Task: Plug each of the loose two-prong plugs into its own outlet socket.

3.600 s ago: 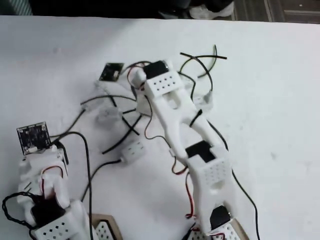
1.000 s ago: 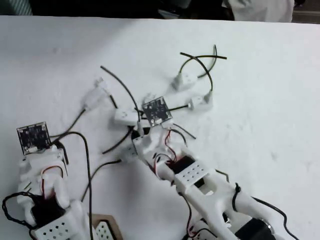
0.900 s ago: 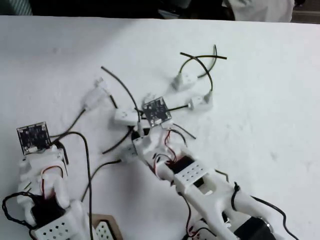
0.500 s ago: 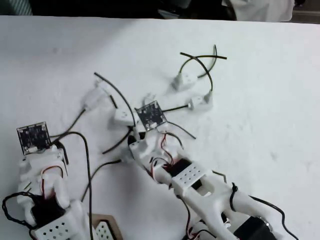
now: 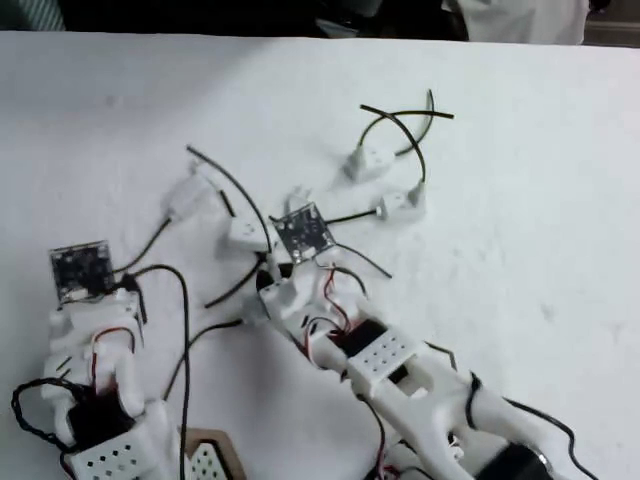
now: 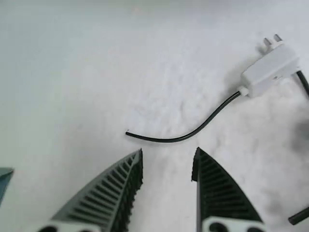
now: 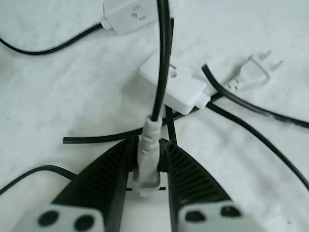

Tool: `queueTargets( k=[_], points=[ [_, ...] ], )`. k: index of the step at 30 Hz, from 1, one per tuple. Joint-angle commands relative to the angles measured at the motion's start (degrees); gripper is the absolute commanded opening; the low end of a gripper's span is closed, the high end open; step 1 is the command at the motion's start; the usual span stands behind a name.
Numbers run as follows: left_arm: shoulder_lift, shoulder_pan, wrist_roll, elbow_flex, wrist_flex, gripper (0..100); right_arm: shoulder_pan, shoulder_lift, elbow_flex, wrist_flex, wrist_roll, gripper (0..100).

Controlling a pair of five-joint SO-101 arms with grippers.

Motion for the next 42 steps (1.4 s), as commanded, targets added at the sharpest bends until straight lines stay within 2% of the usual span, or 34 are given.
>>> queueTargets(
  k=[1,3,7,12,18,25,34,42],
  points=[
    [-0.6,5.2,0.4,-0.4,-6.6,18,-0.6,-11.1,-0.1,6.4,0.1,1.6],
    [-0.6,7.6,1.4,-0.4,-11.4,18,-0.6,-18.5,0.1,11.5,0.1,1.6],
    [-0.6,12.8,9.8,-0.6,-20.0,18,-2.0,-33.3,1.6,20.7,0.1,1.6],
    [-0.6,21.6,12.0,-0.7,-23.0,18,-8.5,-49.7,7.6,26.3,0.3,1.6],
    [-0.6,31.2,12.1,-0.8,-22.5,18,-9.5,-62.3,11.0,30.7,0.5,1.6],
    [-0.6,40.7,12.1,-4.0,-14.8,18,-9.5,-63.1,13.1,30.3,0.7,1.7],
    [-0.6,48.7,11.7,-7.9,-7.1,18,-11.8,-63.0,14.4,30.3,3.3,1.7],
    [-0.6,49.5,9.8,-8.0,-6.4,18,-12.4,-63.0,14.8,30.3,3.4,1.7]
  ],
)
